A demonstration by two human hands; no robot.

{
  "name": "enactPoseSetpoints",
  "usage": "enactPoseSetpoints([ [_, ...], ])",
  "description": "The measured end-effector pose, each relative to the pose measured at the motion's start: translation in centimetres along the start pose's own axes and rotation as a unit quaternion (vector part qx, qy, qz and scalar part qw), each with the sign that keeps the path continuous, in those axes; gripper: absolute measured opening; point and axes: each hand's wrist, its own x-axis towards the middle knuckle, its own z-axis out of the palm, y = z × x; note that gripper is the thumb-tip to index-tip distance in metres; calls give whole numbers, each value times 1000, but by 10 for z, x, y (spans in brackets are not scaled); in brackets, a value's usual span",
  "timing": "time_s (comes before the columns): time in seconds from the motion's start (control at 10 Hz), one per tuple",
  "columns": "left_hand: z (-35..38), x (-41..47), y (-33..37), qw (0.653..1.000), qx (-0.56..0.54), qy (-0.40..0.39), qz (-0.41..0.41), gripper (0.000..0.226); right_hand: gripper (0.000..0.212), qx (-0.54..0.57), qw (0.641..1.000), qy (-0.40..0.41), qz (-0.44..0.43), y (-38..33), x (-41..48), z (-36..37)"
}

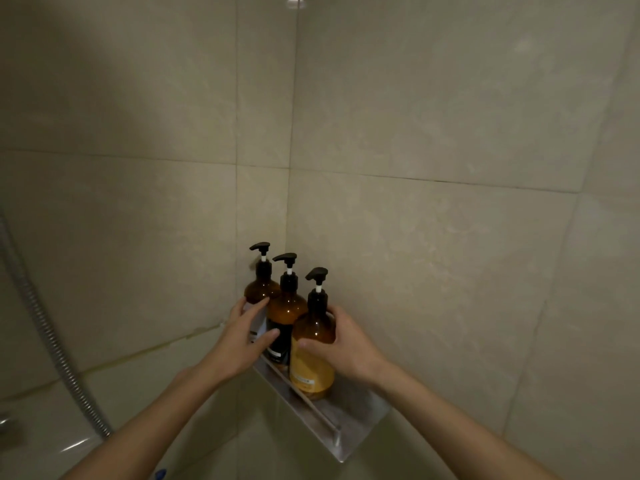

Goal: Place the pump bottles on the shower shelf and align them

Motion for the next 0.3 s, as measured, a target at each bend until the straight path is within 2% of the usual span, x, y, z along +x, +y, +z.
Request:
enactPoseSetpoints([
  [0.2, -8, 6, 8, 999, 7, -2, -45, 54, 68, 49, 999, 14, 7, -6, -10, -2],
  [0.3, -12, 4, 17, 996, -3, 73, -55, 41, 68, 82, 993, 82, 18, -10, -14, -5],
])
